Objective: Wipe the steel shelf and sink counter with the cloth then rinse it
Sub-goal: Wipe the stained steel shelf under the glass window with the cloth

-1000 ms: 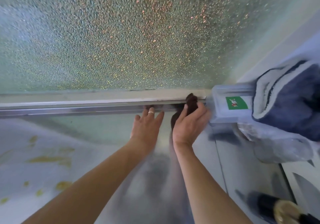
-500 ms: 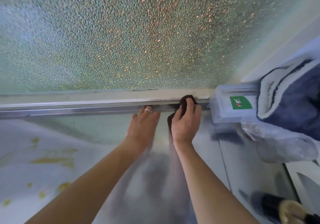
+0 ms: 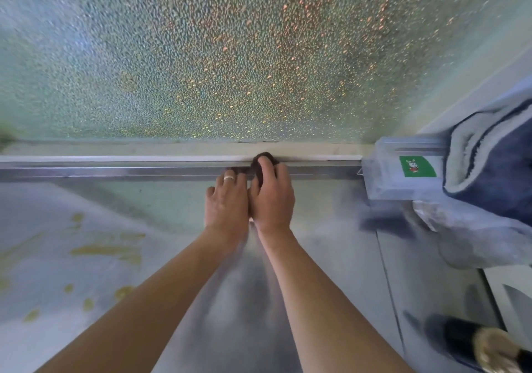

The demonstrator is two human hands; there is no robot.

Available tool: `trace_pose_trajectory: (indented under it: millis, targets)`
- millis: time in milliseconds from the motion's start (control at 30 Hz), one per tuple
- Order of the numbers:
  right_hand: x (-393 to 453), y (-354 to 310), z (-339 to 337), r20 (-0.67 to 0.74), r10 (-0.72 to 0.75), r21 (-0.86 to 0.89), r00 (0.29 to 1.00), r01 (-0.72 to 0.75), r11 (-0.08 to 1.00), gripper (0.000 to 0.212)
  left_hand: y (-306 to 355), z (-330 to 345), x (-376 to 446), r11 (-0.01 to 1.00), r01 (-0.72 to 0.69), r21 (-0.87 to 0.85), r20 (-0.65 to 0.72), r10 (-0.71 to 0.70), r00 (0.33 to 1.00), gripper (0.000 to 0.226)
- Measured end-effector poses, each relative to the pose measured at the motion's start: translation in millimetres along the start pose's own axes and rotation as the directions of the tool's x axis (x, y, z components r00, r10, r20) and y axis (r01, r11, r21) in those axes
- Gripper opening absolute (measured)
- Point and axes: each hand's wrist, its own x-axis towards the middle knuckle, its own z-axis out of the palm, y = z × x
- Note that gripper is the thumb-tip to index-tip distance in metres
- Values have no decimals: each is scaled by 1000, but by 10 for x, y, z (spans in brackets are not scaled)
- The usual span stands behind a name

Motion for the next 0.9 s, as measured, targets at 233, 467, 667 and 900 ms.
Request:
trace_pose_trajectory:
  millis: [233, 467, 667, 900]
  targets:
    - [71, 552, -379, -138, 141, -178, 980, -165, 970, 41, -11, 17, 17, 997, 5, 74, 82, -11, 997, 80]
    - [163, 782, -516, -182, 275, -132, 944, -301, 945, 42, 69, -22, 55, 999, -43, -2, 96, 42, 994, 78]
    - [86, 580, -338, -127, 215, -109, 968, -229, 967, 41, 82, -39, 80, 998, -63, -20, 110, 65, 992, 81]
    - [-54, 259, -142, 34, 86, 11, 996, -86, 996, 45, 120, -60, 73, 998, -44, -47, 94, 48, 994, 65]
